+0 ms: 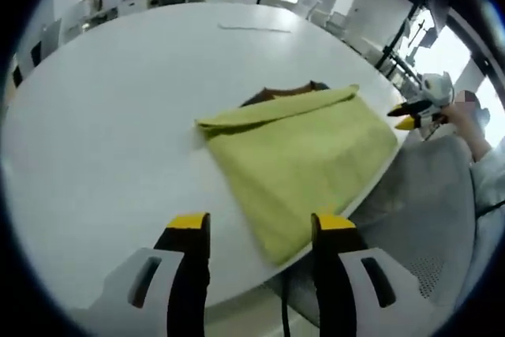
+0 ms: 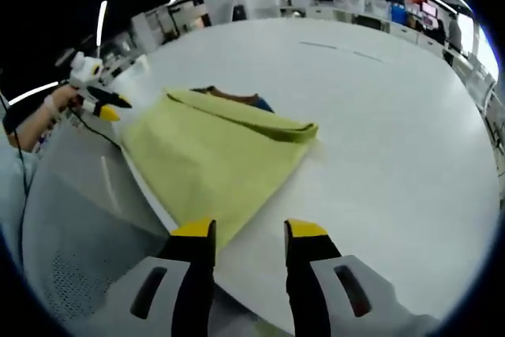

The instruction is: Fold the garment on the visible template until the final outline fits inside the template.

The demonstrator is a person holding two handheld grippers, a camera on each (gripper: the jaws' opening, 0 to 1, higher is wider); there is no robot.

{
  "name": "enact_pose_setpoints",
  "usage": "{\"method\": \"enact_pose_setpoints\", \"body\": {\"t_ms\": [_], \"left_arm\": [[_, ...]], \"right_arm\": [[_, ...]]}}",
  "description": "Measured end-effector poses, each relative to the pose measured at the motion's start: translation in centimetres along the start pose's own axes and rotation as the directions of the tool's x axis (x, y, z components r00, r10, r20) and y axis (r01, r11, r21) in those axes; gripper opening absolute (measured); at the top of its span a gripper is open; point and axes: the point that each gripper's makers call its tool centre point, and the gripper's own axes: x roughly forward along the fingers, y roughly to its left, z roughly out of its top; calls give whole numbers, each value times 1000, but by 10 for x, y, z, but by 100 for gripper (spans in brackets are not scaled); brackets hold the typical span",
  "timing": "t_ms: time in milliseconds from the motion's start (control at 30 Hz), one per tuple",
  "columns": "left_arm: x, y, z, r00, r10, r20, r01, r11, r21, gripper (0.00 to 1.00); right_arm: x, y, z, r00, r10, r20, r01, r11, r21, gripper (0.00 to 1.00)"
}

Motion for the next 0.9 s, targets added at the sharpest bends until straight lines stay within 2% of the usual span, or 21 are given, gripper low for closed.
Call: {"method": "enact_pose_setpoints", "body": {"t_ms": [600,900], "left_arm": [[0,-14,-21,997,-53,-64,50,998,-44,38],[1,-18,-31,994,-74,-81,68,995,-73,31]], "right_arm": [[-3,11,-13,999,34,-26,-34,999,14,33],[-4,20,-25,996,82,-46,-79,996,47,26]]}}
